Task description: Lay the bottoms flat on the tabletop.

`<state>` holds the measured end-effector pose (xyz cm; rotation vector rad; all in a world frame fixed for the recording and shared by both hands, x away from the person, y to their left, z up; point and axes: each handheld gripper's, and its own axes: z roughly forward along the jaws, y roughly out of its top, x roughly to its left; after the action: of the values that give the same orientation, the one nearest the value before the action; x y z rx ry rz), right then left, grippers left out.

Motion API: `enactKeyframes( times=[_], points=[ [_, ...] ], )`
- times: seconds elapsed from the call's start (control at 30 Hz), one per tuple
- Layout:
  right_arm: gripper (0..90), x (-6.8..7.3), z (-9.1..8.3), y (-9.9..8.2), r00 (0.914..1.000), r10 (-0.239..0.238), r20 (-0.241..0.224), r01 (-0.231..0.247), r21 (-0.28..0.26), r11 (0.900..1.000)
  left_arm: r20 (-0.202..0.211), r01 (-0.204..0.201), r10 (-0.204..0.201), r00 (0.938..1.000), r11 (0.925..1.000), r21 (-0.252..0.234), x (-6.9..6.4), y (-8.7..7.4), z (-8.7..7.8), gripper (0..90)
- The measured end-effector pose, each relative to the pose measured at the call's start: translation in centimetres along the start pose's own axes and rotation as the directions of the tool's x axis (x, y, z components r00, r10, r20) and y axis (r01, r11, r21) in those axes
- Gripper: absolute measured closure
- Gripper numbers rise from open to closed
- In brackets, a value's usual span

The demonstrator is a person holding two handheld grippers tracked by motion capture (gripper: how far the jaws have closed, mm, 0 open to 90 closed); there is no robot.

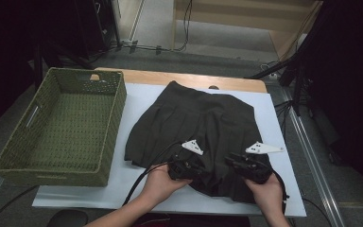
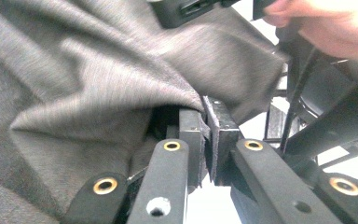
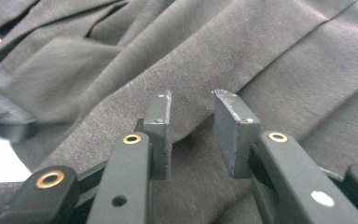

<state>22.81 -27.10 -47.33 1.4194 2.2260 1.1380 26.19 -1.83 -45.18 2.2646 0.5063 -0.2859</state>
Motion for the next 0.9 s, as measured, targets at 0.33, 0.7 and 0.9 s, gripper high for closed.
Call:
enactKeyframes(
  times=[0.33, 0.7, 0.9],
  points=[
    [61.8, -0.1, -1.1, -0.4, 0.9996, 0.009, 0.028, -0.008, -0.026, 0.9996, 0.024, 0.007, -0.005, 0.9997, 0.9985, -0.054, -0.8, -0.1, -2.5, 66.1],
    [60.0, 0.3, -0.4, -0.2, 0.9996, 0.006, 0.028, -0.006, -0.030, 0.9995, -0.081, -0.002, -0.003, 0.9967, 0.9982, -0.059, 0.9, -0.6, -3.7, 57.9],
    [60.0, 0.5, -0.2, -0.2, 0.9997, -0.002, 0.025, 0.003, -0.021, 0.9998, -0.116, -0.003, -0.001, 0.9933, 0.9995, -0.032, 1.7, -1.6, -2.2, 50.9]
  ],
)
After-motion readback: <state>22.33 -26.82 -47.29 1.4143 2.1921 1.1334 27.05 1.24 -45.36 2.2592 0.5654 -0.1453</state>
